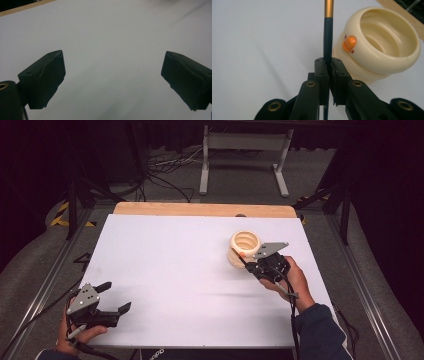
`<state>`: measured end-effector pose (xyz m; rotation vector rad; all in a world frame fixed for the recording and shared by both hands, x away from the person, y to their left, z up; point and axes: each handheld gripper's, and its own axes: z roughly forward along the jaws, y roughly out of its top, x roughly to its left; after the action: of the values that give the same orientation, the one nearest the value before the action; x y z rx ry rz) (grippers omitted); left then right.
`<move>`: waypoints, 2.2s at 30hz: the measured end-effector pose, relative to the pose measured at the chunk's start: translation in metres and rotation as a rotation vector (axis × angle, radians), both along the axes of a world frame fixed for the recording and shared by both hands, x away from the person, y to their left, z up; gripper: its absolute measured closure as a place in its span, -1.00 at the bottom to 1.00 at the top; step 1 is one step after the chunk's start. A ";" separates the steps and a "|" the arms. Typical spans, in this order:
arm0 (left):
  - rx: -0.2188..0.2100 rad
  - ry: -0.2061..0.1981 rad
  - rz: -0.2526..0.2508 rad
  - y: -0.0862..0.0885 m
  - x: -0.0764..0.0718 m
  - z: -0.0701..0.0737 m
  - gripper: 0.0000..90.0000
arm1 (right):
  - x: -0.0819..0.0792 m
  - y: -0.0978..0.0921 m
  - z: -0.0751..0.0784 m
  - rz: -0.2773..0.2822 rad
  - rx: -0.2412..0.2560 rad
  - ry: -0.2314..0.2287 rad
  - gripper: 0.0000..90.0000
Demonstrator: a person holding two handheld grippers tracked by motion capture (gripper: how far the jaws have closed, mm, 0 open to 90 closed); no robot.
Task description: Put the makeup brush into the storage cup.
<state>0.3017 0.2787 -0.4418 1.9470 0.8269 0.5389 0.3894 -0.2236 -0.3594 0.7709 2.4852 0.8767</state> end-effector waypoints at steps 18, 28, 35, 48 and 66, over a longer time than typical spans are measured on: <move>0.005 0.003 0.012 0.000 0.000 0.000 -0.86 | -0.012 -0.015 0.010 -0.035 0.243 -0.166 0.89; 0.007 -0.005 0.021 0.000 -0.001 0.000 -0.86 | -0.012 -0.015 0.018 -0.042 0.269 -0.213 0.89; 0.006 -0.009 0.022 0.000 -0.001 0.001 -0.86 | -0.008 -0.018 0.030 -0.070 0.290 -0.267 0.89; 0.014 -0.001 0.013 -0.001 0.000 0.000 -0.87 | 0.006 -0.027 0.036 -0.128 0.354 -0.303 0.89; 0.007 -0.005 0.015 -0.001 -0.001 0.000 -0.87 | 0.021 -0.023 0.049 -0.152 0.417 -0.351 0.89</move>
<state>0.3011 0.2781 -0.4416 1.9465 0.8386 0.5563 0.4101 -0.2463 -0.3107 0.8376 1.9370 1.3632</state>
